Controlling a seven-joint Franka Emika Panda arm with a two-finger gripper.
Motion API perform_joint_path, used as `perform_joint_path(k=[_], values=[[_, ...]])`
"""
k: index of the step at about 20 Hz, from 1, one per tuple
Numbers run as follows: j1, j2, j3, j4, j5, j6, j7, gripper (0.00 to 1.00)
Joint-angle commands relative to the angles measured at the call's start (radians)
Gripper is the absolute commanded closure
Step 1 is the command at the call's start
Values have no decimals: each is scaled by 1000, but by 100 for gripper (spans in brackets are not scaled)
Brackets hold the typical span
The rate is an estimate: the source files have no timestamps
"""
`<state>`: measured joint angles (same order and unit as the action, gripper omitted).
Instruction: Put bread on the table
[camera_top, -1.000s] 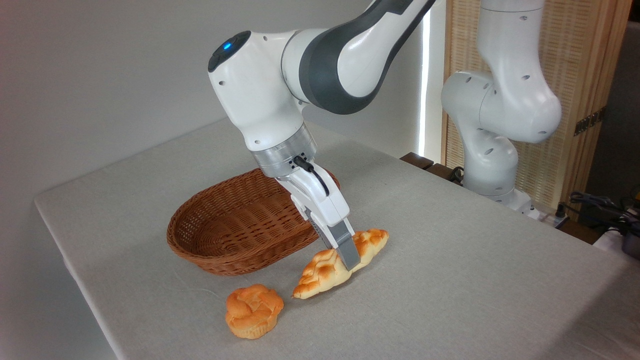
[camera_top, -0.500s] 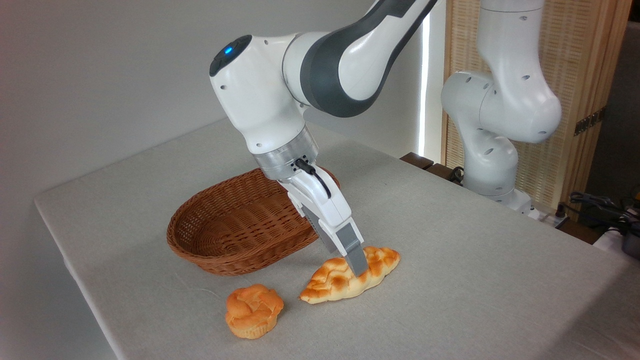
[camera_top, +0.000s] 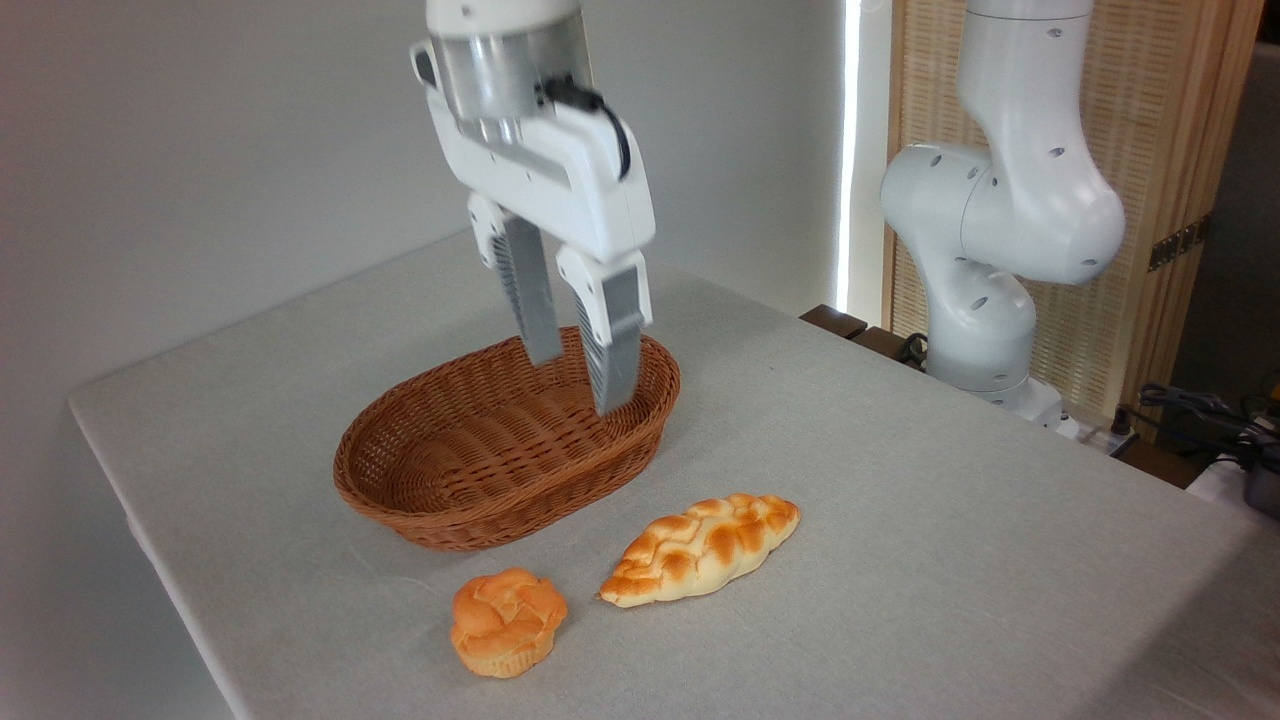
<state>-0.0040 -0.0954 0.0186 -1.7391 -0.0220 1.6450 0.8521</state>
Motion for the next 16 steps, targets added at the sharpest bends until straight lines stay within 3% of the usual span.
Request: perform_joint_path(k=[1,16], values=[[10,78,-11,125,-26,-30,-93,0],[-5,82,-20,115,-12,-30,-82,0]])
